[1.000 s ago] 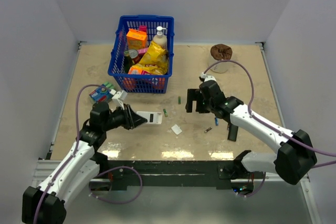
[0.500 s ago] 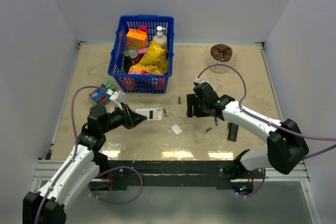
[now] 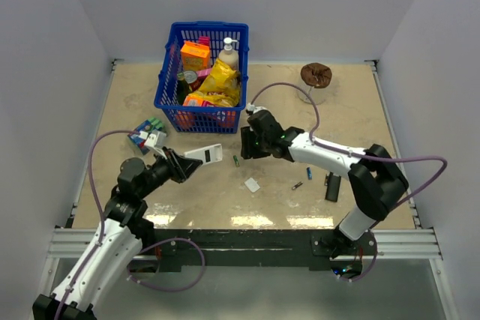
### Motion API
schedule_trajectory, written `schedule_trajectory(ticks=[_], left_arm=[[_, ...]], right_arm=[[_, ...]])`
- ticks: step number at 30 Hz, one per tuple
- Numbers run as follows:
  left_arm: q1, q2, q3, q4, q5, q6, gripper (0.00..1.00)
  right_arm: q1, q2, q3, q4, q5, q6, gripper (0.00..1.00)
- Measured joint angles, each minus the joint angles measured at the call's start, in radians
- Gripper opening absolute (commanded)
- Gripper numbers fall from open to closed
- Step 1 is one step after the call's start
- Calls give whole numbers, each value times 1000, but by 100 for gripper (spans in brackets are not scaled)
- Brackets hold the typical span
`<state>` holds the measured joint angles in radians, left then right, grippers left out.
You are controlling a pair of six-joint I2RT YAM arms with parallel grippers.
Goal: Load the batteries into the remote control
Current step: Pick up the battery from the center of the board.
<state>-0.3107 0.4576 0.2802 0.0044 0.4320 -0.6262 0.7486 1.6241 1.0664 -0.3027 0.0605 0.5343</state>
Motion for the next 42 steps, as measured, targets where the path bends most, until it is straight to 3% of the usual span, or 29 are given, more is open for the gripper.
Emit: schedule_trajectory(ticks=[3,9,20,42], left_arm=[[0,-33,0,-21,-22,1,0],[0,-111,0,-70,-47,10,0],[0,-130,0,-104,-56,11,0],[0,-137,0,-114,-63,11,0]], right_arm=[[69,33,5,43,14,10,35],[164,44,-34,145,99,43,35],[183,103,-79,224,223,51,34],[241,265,26,228,402,-3,32]])
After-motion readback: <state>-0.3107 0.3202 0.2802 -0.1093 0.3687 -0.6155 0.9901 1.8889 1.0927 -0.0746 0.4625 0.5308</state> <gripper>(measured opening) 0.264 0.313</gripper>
